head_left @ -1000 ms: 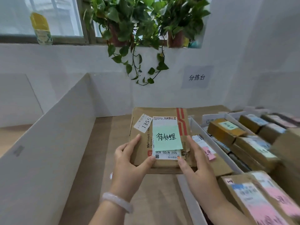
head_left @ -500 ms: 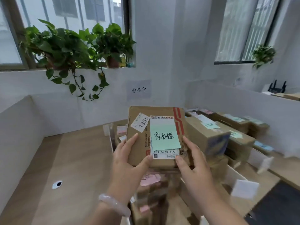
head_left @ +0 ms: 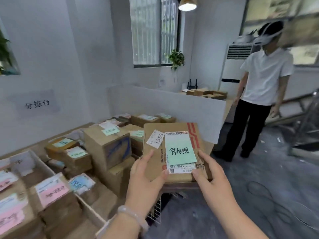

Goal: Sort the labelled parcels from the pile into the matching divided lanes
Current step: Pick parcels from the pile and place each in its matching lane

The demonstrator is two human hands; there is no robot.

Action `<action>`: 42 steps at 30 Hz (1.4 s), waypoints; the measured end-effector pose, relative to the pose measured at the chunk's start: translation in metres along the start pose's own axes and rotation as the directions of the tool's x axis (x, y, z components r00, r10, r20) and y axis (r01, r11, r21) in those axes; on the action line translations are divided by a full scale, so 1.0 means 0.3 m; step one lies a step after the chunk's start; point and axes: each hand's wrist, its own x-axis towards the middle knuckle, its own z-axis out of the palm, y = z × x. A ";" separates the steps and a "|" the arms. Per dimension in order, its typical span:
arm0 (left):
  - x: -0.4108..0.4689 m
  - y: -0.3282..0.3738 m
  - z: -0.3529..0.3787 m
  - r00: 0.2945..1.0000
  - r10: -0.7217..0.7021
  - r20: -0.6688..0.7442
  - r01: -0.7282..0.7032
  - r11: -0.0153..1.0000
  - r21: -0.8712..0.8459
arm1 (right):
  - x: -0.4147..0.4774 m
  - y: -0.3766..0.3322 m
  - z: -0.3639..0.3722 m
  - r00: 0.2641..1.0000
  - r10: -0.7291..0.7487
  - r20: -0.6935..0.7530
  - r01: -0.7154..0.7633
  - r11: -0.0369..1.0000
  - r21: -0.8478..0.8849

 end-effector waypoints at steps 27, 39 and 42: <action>1.002 -0.359 0.838 0.959 -0.183 0.219 0.175 0.983 0.054 | 1.136 0.609 -0.151 0.972 0.221 -0.082 -0.225 0.974 -0.037; 1.400 -0.567 1.030 0.904 -0.423 -0.058 0.426 0.904 0.038 | 1.840 0.920 0.023 0.882 0.255 0.397 -0.221 0.966 -0.132; 1.468 -0.606 1.069 0.855 -0.496 -0.153 0.502 0.865 0.003 | 2.005 0.971 0.065 0.814 0.247 0.526 -0.190 0.968 -0.162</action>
